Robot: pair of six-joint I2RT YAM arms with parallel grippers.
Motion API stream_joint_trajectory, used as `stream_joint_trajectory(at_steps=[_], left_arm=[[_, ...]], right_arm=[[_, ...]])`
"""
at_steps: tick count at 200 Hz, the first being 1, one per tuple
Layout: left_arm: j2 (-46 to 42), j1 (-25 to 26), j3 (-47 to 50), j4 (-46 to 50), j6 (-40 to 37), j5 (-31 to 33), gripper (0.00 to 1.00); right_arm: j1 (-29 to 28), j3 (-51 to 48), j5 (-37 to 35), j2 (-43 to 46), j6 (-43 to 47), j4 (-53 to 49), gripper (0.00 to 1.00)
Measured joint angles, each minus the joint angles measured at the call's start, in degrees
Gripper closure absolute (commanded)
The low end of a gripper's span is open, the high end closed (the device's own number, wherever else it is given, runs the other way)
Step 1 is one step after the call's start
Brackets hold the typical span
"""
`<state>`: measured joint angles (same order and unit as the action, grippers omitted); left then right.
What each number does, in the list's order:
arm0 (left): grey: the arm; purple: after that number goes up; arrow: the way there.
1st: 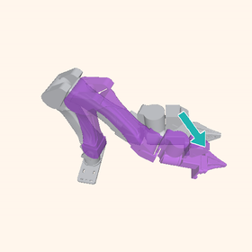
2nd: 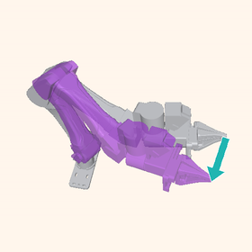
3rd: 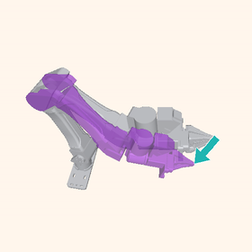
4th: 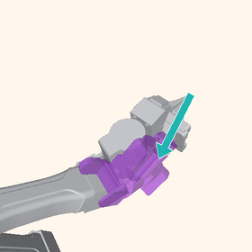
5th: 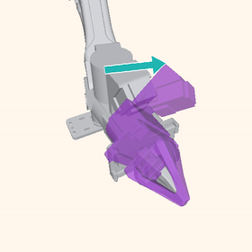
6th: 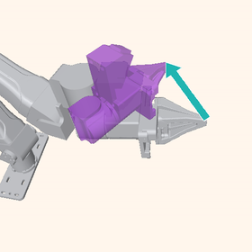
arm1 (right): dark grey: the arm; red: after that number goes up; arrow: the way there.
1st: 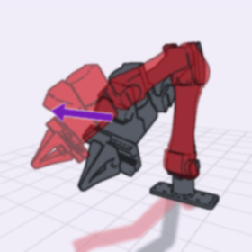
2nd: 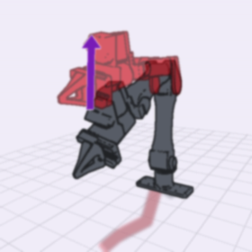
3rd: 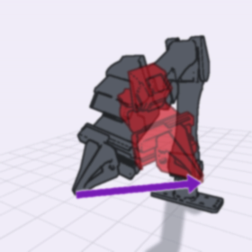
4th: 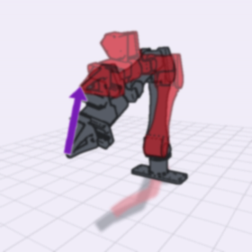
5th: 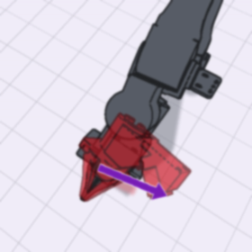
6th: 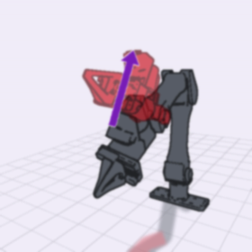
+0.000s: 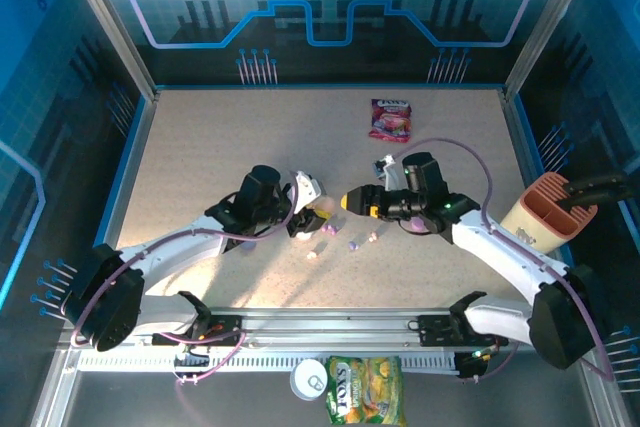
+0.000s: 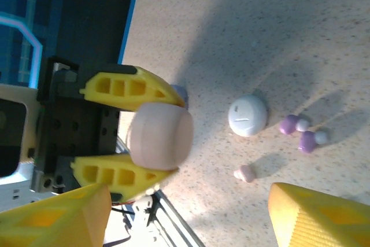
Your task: Insert the wireless bluetooth earbuds into the charging case
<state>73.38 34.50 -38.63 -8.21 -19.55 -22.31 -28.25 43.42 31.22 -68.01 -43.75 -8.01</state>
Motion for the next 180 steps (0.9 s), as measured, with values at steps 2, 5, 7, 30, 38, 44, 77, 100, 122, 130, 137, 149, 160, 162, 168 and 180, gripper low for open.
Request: stream_joint_trajectory(at_steps=[2, 5, 7, 30, 38, 44, 77, 100, 122, 130, 137, 149, 160, 162, 168, 180], left_arm=[[0.00, 0.02, 0.00, -0.02, -0.09, -0.04, 0.65], [0.00, 0.04, 0.00, -0.02, -0.22, -0.09, 0.65], [0.00, 0.09, 0.00, -0.02, -0.42, -0.09, 0.65], [0.00, 0.39, -0.11, -0.22, -1.40, -0.59, 0.65], [0.00, 0.57, -0.13, -0.37, -1.57, -0.76, 0.65], [0.00, 0.68, -0.13, -0.50, -1.64, -0.98, 0.65], [0.00, 1.05, -0.17, -0.70, -2.49, -1.38, 0.64], [0.00, 1.03, -0.17, -0.57, -3.13, -1.27, 0.64], [-0.02, 1.03, -0.17, -0.66, -3.15, -0.61, 0.63], [-0.02, 1.03, -0.17, -0.66, -3.15, -0.46, 0.59], [-0.02, 1.03, -0.17, -0.68, -3.13, -0.42, 0.55], [-0.02, 1.03, -0.13, -0.96, -3.13, -0.28, 0.44], [-0.11, 1.05, 0.13, -2.14, -2.73, -0.31, 0.32], [-0.24, 1.05, 0.31, -2.69, -2.75, -0.28, 0.29], [-0.50, 1.05, 0.68, -3.72, -2.51, -0.28, 0.22], [-1.60, 1.03, 2.29, -6.80, -0.74, -0.24, 0.11]], right_arm=[[-0.13, 0.13, 0.00, -0.13, -0.13, -0.02, 0.32], [-0.39, 0.39, 0.13, -0.44, -0.13, 0.04, 0.34], [-0.59, 0.57, 0.22, -0.66, -0.22, 0.09, 0.35], [-2.27, 2.54, 0.68, -3.13, -0.35, 0.68, 0.41], [-2.80, 3.08, 0.74, -3.98, -0.33, 0.79, 0.43], [-3.19, 3.45, 0.74, -4.59, -0.42, 0.85, 0.44], [-4.94, 4.55, 0.76, -7.85, -1.09, 1.18, 0.58], [-5.22, 4.96, 1.03, -8.61, -1.25, 1.18, 0.69], [-5.22, 5.31, 0.92, -8.63, -1.53, 1.03, 0.78], [-5.22, 5.33, 0.81, -8.63, -1.73, 0.96, 0.80], [-5.22, 5.33, 0.74, -8.63, -1.90, 0.96, 0.80], [-5.18, 5.33, 0.79, -8.61, -2.01, 1.03, 0.80], [-5.05, 5.33, 0.81, -8.57, -2.25, 1.20, 0.81], [-4.98, 5.33, 0.74, -8.50, -2.45, 1.20, 0.81], [-4.79, 5.29, 0.81, -8.41, -2.69, 1.25, 0.81], [-4.09, 4.94, 1.16, -7.74, -3.34, 2.03, 0.82]])
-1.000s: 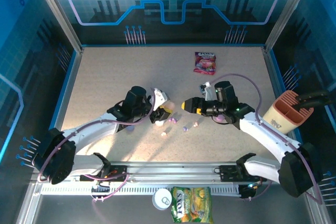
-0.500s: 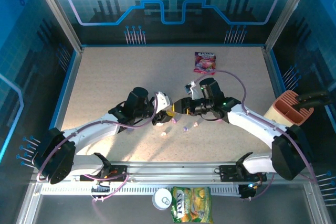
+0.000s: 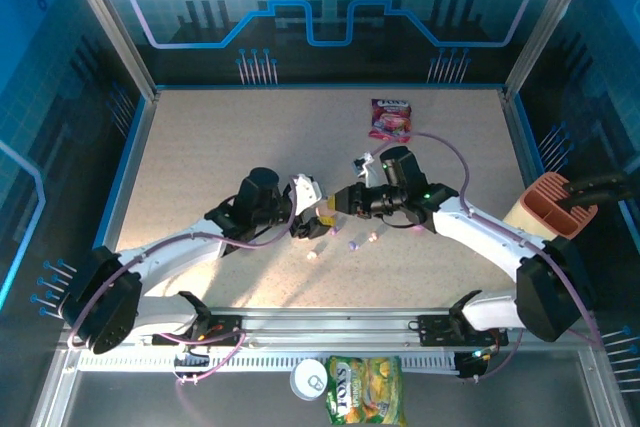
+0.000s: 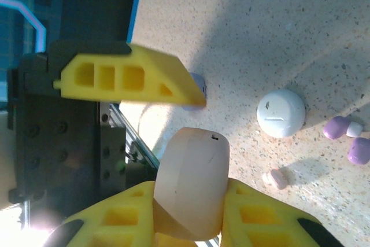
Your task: Insert the wireless bluetooth earbuds into the charging case
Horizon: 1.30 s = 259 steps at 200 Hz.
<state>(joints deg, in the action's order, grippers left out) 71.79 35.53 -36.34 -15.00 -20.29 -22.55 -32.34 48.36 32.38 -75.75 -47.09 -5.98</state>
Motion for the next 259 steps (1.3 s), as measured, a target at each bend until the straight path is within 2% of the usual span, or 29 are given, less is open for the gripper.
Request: stream_joint_trajectory(at_steps=[10, 25, 82, 144, 225, 259], left_arm=[[-0.90, 0.00, 1.73, -3.48, 1.84, 0.00, 0.02], [-1.77, -0.02, 4.59, -9.60, 5.09, 0.02, 0.01], [0.04, -0.17, 9.14, -30.73, 17.99, -0.28, 0.04], [10.05, -0.28, 9.51, -54.51, 27.39, -2.01, 0.10], [13.90, -0.33, 3.98, -62.16, 29.51, -9.46, 0.13], [14.03, -0.33, 2.34, -62.75, 30.93, -11.32, 0.16]], right_arm=[[0.96, -0.70, 0.59, 1.11, -1.03, 0.94, 0.82], [2.78, -1.88, 1.95, 3.37, -2.82, 2.71, 0.83], [8.59, -7.15, 8.83, 10.97, -13.90, 13.31, 0.84], [11.91, -11.76, 13.20, 15.80, -30.38, 30.27, 0.84], [12.70, -15.98, 14.34, 15.06, -49.59, 53.70, 0.85], [12.72, -16.57, 14.14, 15.43, -52.54, 55.36, 0.87]])
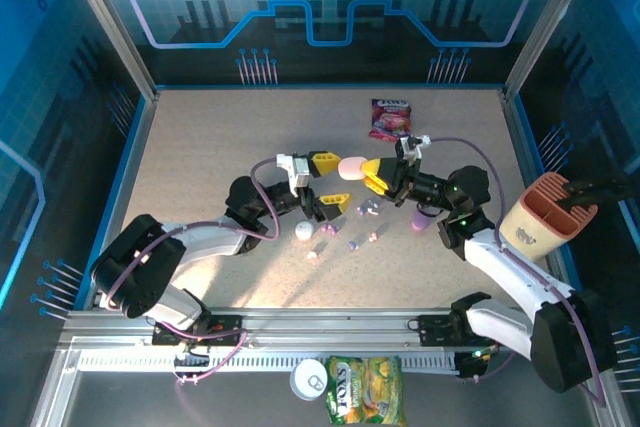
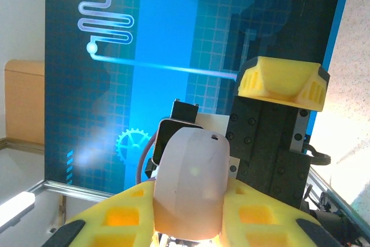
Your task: Insert the wireless bluetooth earbuds into the charging case
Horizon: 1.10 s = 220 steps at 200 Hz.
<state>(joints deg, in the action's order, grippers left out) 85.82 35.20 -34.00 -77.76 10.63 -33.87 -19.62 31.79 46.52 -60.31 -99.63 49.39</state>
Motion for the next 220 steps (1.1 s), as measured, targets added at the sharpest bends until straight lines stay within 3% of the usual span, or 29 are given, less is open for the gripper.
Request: stream_joint_trajectory(at_steps=[93, 168, 220], left_arm=[[0.96, 0.00, -3.34, -0.22, 4.42, -3.08, 0.25], [1.79, 0.00, -5.18, -0.61, 6.03, -4.61, 0.40], [2.21, 0.00, -5.20, -0.63, 6.23, -5.05, 0.39]], right_arm=[[-0.09, 0.00, -0.13, 2.25, 0.72, -2.73, 0.86], [-0.35, 0.00, -1.22, 2.23, 2.23, -3.56, 0.85], [-0.76, 0.00, -1.46, 2.12, 2.62, -3.52, 0.85]])
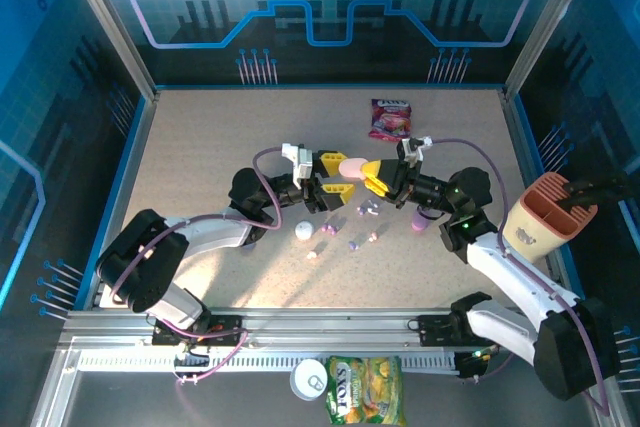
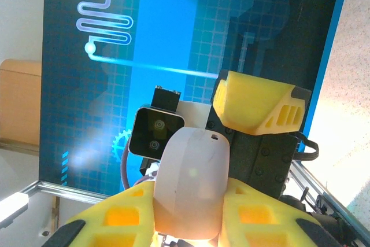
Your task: Insert the wireless bluetooth earbuds into the charging case
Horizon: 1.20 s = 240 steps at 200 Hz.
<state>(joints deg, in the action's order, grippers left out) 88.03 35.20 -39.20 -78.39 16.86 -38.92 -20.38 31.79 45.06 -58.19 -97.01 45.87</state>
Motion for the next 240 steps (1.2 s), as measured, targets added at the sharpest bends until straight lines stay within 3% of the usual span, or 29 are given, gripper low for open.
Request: stream_joint_trajectory(at_steps=[42, 147, 162, 202, 240], left_arm=[[0.22, 0.00, -0.07, 0.04, 0.00, -0.42, 0.42], [0.87, -0.07, -0.52, 0.07, 1.07, -0.90, 0.62], [0.87, -0.11, -0.52, 0.07, 1.05, -0.98, 0.62], [0.87, -0.24, -0.42, 0.04, 1.05, -1.05, 0.62], [0.02, -1.84, 2.54, 0.98, 0.48, -0.98, 0.61]], right_arm=[[-0.42, 0.00, -0.07, -1.03, -0.02, 0.46, 0.85], [-0.70, 0.00, -0.07, -1.36, 0.02, 1.36, 0.83], [-0.70, 0.00, -0.04, -1.36, 0.48, 1.29, 0.74], [-0.50, 0.48, 0.00, -0.55, 5.20, -5.09, 0.22], [2.97, 1.20, 0.44, 3.08, 12.44, -14.23, 0.15]])
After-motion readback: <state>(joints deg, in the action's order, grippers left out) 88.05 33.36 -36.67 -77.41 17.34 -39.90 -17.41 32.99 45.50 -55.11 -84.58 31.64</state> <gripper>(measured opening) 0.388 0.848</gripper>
